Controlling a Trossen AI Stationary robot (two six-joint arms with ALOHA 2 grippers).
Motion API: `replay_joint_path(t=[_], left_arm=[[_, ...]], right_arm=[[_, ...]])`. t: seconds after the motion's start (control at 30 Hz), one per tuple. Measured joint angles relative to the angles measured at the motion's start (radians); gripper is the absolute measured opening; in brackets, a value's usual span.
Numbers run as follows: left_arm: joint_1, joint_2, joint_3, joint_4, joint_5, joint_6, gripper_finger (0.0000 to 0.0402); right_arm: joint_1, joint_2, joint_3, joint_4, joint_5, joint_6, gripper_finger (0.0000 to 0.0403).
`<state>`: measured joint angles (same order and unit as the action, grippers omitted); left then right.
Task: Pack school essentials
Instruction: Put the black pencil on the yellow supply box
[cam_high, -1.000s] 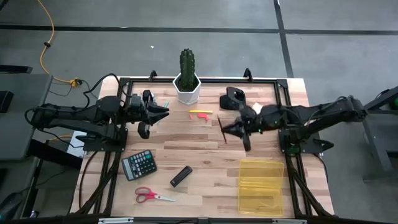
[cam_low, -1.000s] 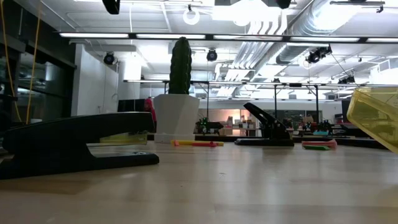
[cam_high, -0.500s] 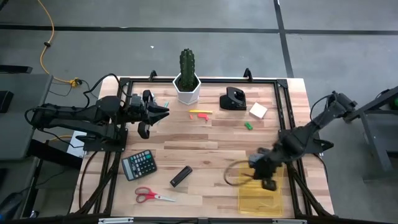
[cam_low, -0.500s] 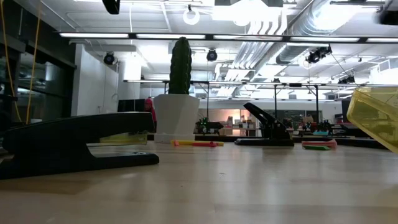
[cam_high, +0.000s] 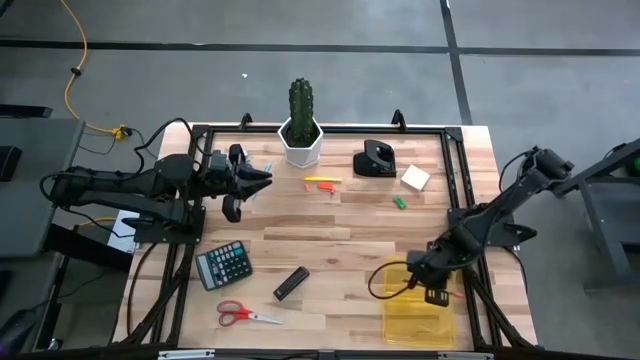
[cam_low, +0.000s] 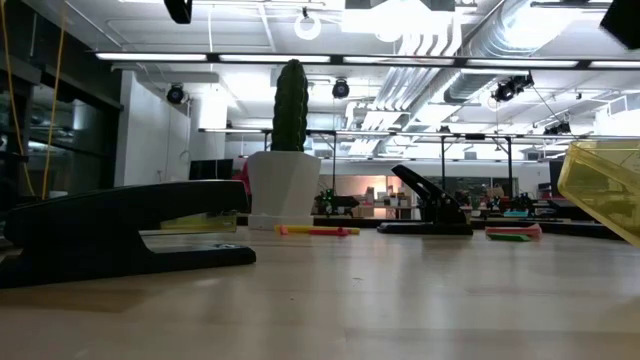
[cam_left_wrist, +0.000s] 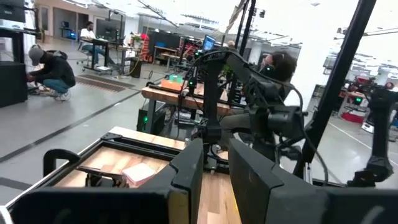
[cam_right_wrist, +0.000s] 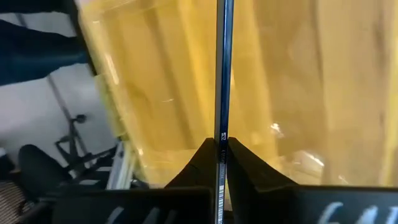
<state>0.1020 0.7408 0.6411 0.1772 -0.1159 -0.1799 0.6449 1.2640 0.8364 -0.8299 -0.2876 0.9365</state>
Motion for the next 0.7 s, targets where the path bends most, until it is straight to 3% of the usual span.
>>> replay_joint_path(t=[0.37, 0.7], left_arm=[[0.000, 0.000, 0.000, 0.005, -0.003, -0.001, 0.0065], [0.000, 0.000, 0.000, 0.006, -0.005, -0.001, 0.0065]], right_arm=[[-0.080, 0.014, -0.118, 0.152, -0.004, -0.017, 0.0000], [-0.084, 0.014, -0.133, 0.149, -0.001, -0.013, 0.0005]])
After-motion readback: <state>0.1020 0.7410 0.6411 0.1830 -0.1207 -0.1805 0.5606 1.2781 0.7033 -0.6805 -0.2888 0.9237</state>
